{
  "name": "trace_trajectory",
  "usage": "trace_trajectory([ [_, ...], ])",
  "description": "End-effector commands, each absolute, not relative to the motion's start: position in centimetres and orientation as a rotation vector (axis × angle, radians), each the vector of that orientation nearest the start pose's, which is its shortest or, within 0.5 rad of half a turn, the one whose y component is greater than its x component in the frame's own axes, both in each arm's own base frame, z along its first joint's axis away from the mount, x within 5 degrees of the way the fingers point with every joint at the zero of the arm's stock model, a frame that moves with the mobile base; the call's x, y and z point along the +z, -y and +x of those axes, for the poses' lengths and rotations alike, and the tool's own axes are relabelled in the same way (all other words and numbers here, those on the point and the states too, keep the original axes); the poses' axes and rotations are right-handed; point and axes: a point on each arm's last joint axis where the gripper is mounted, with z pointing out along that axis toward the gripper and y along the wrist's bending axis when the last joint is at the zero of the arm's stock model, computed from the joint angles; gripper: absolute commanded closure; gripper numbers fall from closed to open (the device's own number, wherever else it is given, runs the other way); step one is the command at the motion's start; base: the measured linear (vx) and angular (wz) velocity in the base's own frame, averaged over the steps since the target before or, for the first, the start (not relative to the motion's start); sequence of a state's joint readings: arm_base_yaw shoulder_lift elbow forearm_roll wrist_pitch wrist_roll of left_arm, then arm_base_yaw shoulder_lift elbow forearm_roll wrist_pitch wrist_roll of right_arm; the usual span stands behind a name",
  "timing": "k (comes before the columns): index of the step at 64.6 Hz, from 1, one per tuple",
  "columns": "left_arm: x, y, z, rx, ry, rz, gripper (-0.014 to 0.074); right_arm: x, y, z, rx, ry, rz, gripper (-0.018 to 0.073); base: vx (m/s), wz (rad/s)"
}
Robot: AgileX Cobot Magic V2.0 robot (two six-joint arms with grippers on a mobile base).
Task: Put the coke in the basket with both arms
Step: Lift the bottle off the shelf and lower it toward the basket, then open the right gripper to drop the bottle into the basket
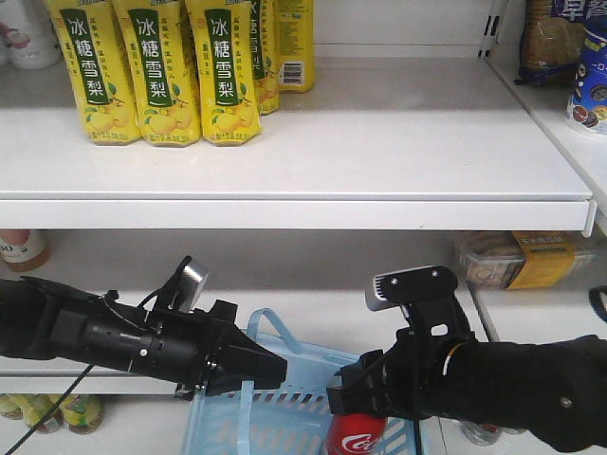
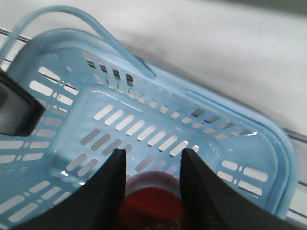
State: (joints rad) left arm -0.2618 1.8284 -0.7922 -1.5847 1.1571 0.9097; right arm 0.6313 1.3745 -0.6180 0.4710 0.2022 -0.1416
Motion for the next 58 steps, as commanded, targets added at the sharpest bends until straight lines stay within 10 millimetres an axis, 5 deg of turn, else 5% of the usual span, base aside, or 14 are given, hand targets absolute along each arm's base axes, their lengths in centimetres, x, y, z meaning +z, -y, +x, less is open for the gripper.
trace_trajectory([
  [1, 19.5, 16.1, 26.4, -1.960, -2.395, 0.053, 0.0603, 20.6, -16.2, 21.1, 0.572, -2.408, -0.315, 0.0399, 0.00, 0.00],
  [12, 19.5, 16.1, 26.4, -1.960, -2.395, 0.053, 0.0603, 18.8, -16.5, 21.0, 0.555, -2.512, -0.336, 0.0271, 0.00, 0.00],
  [28, 19.5, 16.1, 26.4, -1.960, -2.395, 0.053, 0.0603, 19.4, -16.4, 20.7, 0.568, -2.506, -0.358, 0.0173, 0.00, 0.00],
  [58, 19.5, 16.1, 26.4, -1.960, -2.395, 0.053, 0.0603, 27.3, -13.0, 17.8, 0.559, -2.195, -0.473, 0.0174, 0.00, 0.00],
])
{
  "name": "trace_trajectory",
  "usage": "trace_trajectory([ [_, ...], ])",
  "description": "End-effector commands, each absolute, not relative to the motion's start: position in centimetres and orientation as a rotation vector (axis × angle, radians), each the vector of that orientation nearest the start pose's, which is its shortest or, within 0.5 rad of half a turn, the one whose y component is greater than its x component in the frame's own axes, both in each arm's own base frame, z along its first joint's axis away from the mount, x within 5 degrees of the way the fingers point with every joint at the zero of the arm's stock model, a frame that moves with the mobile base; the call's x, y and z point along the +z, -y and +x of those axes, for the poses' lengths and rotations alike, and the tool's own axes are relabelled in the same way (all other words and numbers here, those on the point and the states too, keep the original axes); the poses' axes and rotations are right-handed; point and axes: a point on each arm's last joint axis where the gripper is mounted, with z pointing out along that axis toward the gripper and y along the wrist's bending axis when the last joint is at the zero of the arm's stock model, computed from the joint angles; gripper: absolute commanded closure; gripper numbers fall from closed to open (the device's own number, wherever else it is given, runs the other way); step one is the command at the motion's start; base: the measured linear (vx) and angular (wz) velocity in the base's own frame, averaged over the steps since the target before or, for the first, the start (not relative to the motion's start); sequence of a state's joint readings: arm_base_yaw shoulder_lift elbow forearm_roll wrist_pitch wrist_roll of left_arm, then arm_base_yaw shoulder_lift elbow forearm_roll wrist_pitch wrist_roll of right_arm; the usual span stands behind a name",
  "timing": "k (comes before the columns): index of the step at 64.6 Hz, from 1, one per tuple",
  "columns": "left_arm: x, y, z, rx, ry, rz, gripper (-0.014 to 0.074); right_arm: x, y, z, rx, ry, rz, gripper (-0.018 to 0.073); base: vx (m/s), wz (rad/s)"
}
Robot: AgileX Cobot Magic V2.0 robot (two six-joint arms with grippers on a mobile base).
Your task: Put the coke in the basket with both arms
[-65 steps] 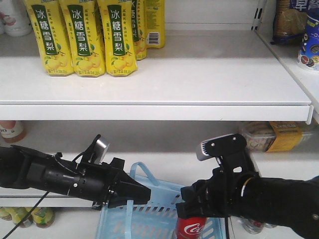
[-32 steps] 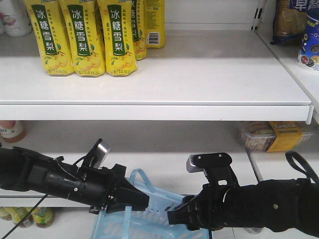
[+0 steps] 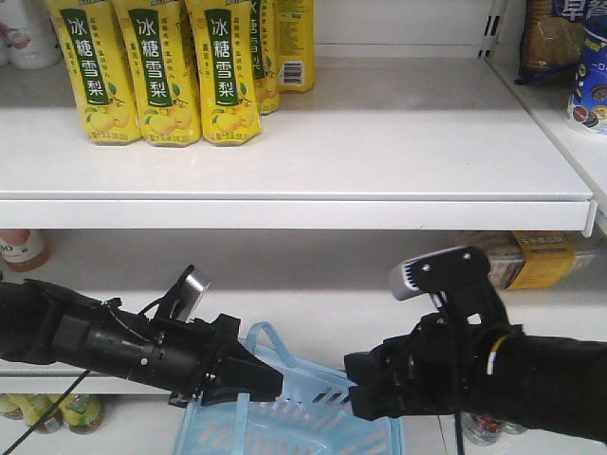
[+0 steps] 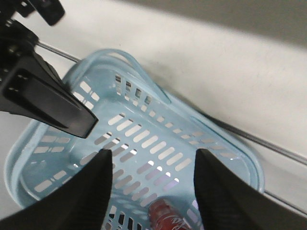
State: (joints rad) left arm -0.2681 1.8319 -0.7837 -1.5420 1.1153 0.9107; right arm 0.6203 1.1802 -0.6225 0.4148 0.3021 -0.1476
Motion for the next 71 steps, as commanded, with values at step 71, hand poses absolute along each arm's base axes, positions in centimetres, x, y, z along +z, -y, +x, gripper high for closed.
trace_trajectory([
  [71, 19.5, 16.1, 26.4, -1.960, -2.395, 0.053, 0.0603, 27.2, 0.0, 8.2, -0.073, -1.573, -0.077, 0.0178, 0.00, 0.00],
])
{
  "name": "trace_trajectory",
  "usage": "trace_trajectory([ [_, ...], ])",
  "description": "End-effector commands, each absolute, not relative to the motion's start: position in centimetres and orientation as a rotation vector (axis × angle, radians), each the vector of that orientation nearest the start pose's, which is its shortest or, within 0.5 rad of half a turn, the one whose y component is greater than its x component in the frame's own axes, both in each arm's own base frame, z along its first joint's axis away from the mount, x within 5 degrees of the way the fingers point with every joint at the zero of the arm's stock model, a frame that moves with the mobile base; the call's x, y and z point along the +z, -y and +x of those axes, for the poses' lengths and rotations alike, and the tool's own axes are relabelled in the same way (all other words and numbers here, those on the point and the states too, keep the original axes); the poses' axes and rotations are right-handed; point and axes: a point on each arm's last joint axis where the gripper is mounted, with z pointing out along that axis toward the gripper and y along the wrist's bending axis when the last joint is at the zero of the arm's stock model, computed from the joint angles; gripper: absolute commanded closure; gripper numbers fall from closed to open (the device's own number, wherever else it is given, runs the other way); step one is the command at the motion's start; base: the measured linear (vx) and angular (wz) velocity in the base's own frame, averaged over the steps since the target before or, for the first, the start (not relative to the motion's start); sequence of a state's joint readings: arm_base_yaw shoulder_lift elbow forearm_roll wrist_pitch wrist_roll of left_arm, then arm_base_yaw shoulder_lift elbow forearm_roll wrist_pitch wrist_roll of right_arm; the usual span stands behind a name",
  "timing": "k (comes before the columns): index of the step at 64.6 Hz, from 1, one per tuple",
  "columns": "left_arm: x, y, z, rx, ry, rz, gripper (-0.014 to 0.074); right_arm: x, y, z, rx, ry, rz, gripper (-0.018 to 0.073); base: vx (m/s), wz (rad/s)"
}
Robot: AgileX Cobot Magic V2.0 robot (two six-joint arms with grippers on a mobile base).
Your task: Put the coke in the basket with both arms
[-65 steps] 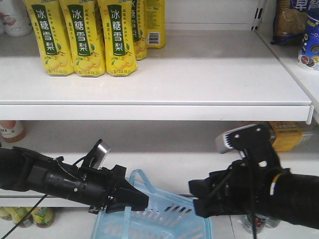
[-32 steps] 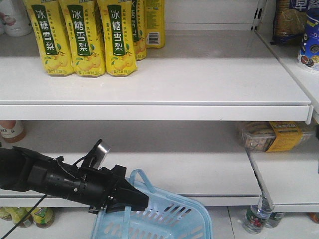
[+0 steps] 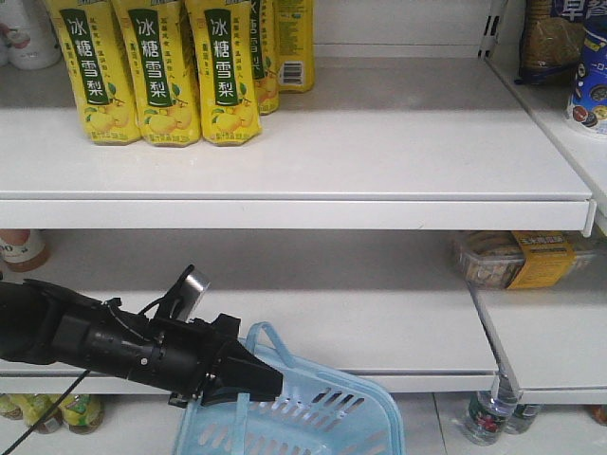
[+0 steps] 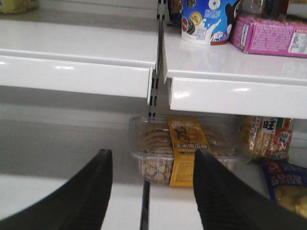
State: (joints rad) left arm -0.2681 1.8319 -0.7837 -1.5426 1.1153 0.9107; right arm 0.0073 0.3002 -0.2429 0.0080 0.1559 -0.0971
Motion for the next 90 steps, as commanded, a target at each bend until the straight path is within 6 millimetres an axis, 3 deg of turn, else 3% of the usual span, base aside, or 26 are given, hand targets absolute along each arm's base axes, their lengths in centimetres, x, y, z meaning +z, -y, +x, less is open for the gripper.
trace_trajectory([
  [1, 19.5, 16.1, 26.4, -1.960, -2.395, 0.053, 0.0603, 27.1, 0.0, 8.2, -0.070, -1.578, -0.075, 0.0178, 0.00, 0.00],
  [21, 19.5, 16.1, 26.4, -1.960, -2.395, 0.053, 0.0603, 24.1, 0.0, 8.4, -0.035, -1.638, -0.040, 0.0190, 0.00, 0.00],
  [28, 19.5, 16.1, 26.4, -1.960, -2.395, 0.053, 0.0603, 23.8, 0.0, 8.4, -0.042, -1.630, -0.046, 0.0314, 0.00, 0.00],
  [36, 19.5, 16.1, 26.4, -1.960, -2.395, 0.053, 0.0603, 24.0, 0.0, 8.4, -0.053, -1.611, -0.055, 0.0576, 0.00, 0.00],
  [90, 19.5, 16.1, 26.4, -1.960, -2.395, 0.053, 0.0603, 24.2, 0.0, 8.4, -0.035, -1.589, -0.033, 0.0569, 0.00, 0.00],
])
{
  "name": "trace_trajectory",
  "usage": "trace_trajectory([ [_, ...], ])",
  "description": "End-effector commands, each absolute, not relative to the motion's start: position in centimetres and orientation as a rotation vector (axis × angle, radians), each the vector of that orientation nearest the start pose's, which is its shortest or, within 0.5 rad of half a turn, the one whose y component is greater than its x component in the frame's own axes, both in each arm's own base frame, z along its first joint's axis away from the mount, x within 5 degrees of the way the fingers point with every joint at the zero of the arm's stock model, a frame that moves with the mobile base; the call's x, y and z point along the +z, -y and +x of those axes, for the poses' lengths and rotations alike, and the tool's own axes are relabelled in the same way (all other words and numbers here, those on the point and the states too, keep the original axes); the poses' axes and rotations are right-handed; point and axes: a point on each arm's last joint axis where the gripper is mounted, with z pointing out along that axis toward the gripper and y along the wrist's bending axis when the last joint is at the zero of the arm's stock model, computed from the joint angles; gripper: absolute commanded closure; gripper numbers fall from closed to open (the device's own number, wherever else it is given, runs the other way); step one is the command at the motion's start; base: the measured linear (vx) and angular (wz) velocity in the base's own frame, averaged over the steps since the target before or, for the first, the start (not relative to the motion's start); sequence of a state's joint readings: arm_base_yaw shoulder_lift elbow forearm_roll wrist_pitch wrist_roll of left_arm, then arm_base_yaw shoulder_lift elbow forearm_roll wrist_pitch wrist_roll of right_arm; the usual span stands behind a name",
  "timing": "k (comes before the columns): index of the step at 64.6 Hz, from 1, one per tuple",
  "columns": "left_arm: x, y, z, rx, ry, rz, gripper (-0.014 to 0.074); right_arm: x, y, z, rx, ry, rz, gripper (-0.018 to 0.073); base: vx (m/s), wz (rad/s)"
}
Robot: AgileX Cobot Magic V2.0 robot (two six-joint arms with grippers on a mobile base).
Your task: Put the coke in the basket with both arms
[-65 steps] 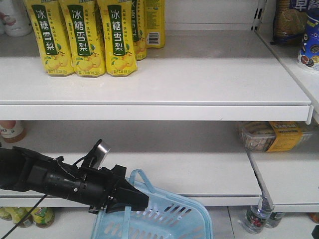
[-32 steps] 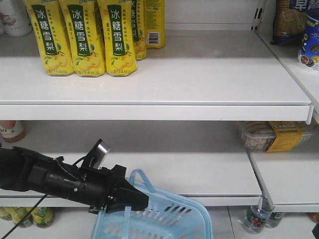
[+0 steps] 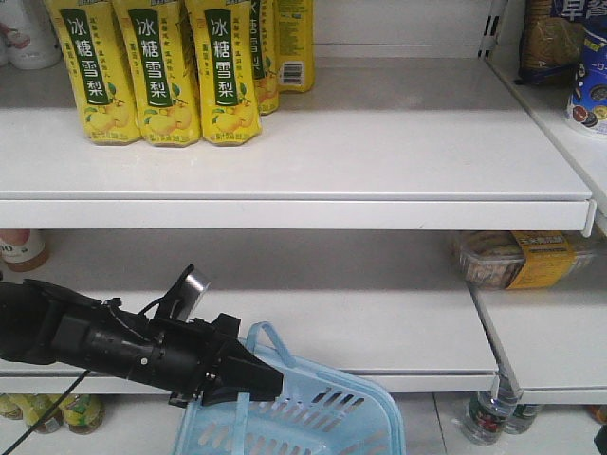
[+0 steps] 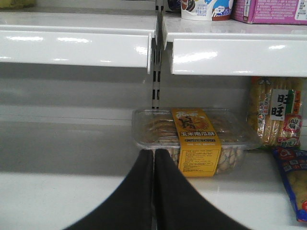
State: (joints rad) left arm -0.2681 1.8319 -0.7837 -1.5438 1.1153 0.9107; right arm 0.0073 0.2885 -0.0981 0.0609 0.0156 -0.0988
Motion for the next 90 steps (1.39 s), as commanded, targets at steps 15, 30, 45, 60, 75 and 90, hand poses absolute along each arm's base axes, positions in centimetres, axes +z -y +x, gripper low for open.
trace_trajectory([
  [15, 19.5, 16.1, 26.4, -1.959, -2.394, 0.051, 0.0603, 24.2, 0.0, 8.4, -0.035, -1.589, -0.033, 0.0569, 0.00, 0.00],
  [30, 20.6, 16.2, 25.7, -1.971, -2.374, 0.071, 0.0603, 24.2, 0.0, 8.4, -0.035, -1.589, -0.033, 0.0569, 0.00, 0.00],
  [45, 24.8, 16.4, 22.0, -1.977, -2.247, 0.221, 0.0603, 24.2, 0.0, 8.4, -0.036, -1.589, -0.034, 0.0569, 0.00, 0.00],
  [60, 26.8, 15.3, 18.3, -1.795, -2.183, 0.243, 0.0603, 24.2, 0.0, 8.4, -0.036, -1.589, -0.034, 0.0569, 0.00, 0.00],
  [75, 29.3, 13.2, 15.0, -1.579, -2.052, 0.264, 0.0603, 24.2, 0.0, 8.4, -0.036, -1.589, -0.034, 0.0569, 0.00, 0.00],
  [90, 31.8, 10.9, 12.0, -1.262, -1.900, 0.383, 0.0603, 24.2, 0.0, 8.4, -0.037, -1.589, -0.035, 0.0569, 0.00, 0.00],
])
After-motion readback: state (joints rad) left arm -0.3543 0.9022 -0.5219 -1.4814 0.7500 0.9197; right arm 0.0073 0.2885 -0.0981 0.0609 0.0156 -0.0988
